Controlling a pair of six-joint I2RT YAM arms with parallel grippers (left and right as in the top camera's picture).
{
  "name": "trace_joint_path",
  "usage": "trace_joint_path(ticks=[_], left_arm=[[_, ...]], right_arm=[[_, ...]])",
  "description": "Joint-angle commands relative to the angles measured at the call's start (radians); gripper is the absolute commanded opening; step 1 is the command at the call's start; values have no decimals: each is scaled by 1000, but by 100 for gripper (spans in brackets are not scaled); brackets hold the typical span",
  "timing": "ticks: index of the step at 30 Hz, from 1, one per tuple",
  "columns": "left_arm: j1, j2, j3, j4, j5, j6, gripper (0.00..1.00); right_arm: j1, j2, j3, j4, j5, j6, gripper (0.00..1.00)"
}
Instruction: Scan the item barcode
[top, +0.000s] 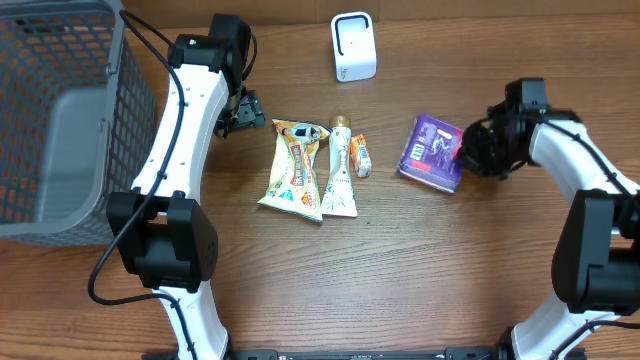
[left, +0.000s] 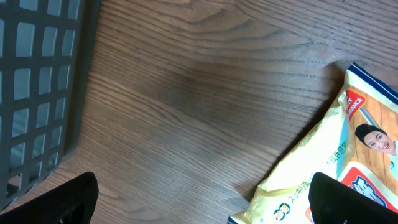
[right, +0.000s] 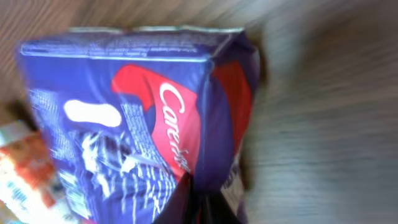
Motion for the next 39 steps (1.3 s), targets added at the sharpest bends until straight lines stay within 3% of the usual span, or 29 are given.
trace_joint_path(ticks=[1, 11, 18, 22, 23, 25, 28, 30, 35, 39], left_arm=[[-7, 8, 3, 2, 0, -14, 100], [-7, 8, 3, 3, 0, -14, 100], [-7, 8, 3, 3, 0, -14, 100], [-7, 8, 3, 3, 0, -14, 100], [-7, 8, 3, 3, 0, -14, 100], [-7, 8, 3, 3, 0, -14, 100], [-7, 8, 3, 3, 0, -14, 100], [-7, 8, 3, 3, 0, -14, 100], [-7, 8, 3, 3, 0, -14, 100], [-7, 8, 3, 3, 0, -14, 100]], right_arm=[[23, -12, 169, -137, 246, -26, 4], [169, -12, 480, -568, 684, 106, 4], [309, -7, 445, -544, 739, 117, 4], [310, -7, 433, -499, 779, 139, 4], [292, -7, 433, -489, 774, 162, 8], [233, -7, 432, -472, 724, 169, 36], [146, -7, 431, -453, 568, 85, 45], [97, -7, 429, -452, 489, -11, 66], [10, -6, 386, -435, 536, -34, 90], [-92, -6, 332, -377, 497, -34, 96]])
